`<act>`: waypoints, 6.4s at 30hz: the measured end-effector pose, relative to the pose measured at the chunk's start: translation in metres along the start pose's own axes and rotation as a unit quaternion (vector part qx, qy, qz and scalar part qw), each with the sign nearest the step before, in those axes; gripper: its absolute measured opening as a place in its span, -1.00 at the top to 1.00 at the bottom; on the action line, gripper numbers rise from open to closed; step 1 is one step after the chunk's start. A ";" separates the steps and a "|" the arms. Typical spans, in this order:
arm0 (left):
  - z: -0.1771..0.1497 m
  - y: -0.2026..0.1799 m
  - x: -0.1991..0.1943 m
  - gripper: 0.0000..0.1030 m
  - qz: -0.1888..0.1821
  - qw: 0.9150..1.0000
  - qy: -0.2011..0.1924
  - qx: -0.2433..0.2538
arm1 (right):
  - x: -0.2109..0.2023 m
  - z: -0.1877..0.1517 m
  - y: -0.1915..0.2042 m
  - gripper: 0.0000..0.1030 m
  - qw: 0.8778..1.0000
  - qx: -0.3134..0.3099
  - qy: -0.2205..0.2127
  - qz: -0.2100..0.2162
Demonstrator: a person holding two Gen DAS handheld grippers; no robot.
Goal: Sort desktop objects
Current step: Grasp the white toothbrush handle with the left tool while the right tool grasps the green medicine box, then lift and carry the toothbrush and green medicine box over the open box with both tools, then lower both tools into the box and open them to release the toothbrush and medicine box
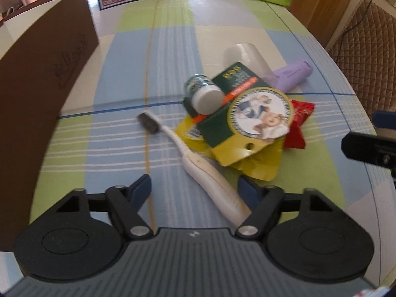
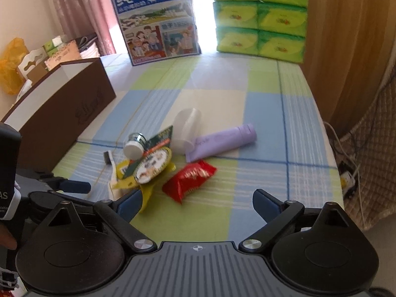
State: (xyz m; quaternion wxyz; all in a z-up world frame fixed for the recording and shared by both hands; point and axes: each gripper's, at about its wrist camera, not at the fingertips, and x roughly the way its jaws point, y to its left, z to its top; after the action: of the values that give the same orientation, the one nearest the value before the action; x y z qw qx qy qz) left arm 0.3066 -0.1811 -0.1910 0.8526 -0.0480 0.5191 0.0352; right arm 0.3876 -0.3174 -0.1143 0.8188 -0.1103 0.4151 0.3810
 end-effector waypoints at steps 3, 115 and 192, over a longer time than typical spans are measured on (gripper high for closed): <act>-0.001 0.014 0.002 0.09 0.008 1.000 0.001 -0.012 | 0.008 0.008 0.011 -0.75 1.000 -0.023 -0.008 0.012; -0.025 0.222 -0.218 0.69 0.007 0.988 -0.138 -0.064 | 0.000 0.040 0.280 0.38 0.961 -0.180 -0.093 0.187; 0.068 0.328 -0.128 -0.35 -0.002 0.998 -0.065 0.005 | 0.135 0.101 0.333 -0.96 0.963 -0.251 -0.066 0.069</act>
State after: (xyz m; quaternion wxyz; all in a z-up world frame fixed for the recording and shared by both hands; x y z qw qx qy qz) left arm 0.2722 0.1513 -0.0609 0.8847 -0.0426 0.4629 0.0342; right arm 0.2588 0.0327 -0.1086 0.7618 -0.2579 0.2580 0.5352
